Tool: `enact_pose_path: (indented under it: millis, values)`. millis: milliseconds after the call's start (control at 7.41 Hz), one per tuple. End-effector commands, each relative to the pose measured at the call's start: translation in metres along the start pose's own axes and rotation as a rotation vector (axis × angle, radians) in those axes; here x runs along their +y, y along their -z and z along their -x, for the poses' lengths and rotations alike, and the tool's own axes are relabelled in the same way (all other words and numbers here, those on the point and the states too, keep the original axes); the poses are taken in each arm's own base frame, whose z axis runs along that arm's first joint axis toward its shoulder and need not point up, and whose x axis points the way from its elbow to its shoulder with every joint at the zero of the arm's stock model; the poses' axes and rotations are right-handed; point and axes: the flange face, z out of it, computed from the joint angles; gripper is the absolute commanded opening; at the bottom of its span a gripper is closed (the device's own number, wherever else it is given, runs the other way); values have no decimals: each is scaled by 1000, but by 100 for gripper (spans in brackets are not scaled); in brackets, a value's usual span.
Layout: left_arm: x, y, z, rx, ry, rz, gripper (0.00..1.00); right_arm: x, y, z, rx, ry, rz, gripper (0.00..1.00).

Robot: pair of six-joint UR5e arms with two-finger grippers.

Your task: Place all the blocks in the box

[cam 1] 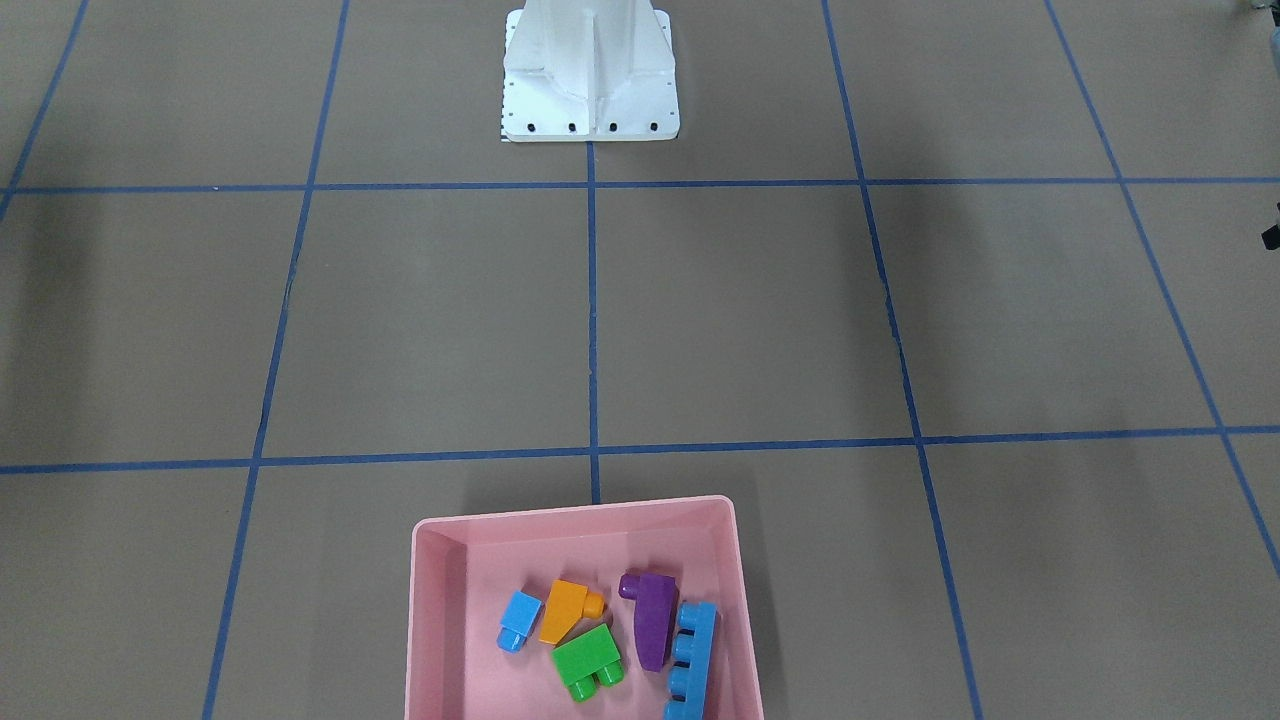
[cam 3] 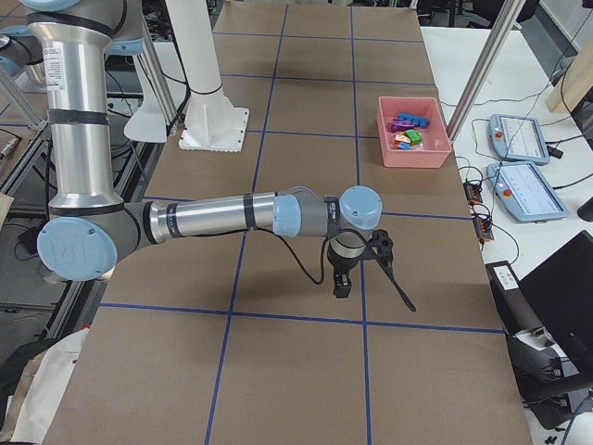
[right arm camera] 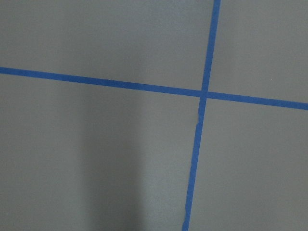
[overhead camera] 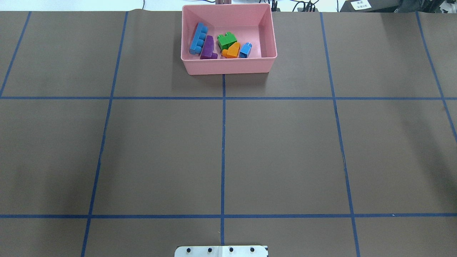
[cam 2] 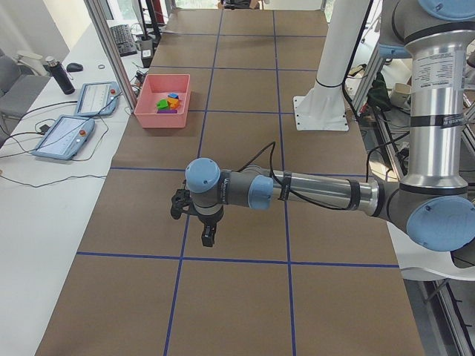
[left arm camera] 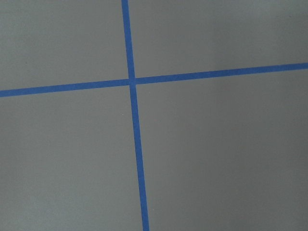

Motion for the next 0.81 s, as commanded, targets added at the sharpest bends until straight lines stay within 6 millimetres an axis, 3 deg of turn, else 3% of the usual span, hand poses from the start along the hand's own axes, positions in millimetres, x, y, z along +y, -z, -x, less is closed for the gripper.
enact_pose_path:
  millis: [0, 270, 405, 540, 675]
  values:
    - [8, 4, -3, -8, -18, -8, 100, 6, -2, -3, -11, -13, 4, 100]
    - [16, 8, -5, -9, -25, -17, 100, 42, -6, -9, 0, -27, 9, 100]
    - [16, 9, -8, -10, -29, -20, 100, 44, -10, -12, -4, -37, 18, 100]
    - [2, 16, -17, -20, -36, -33, 100, 44, -10, -12, -7, -54, 18, 100]
    - [3, 7, -7, -12, -29, -22, 100, 38, -6, -8, -2, -43, 7, 100]
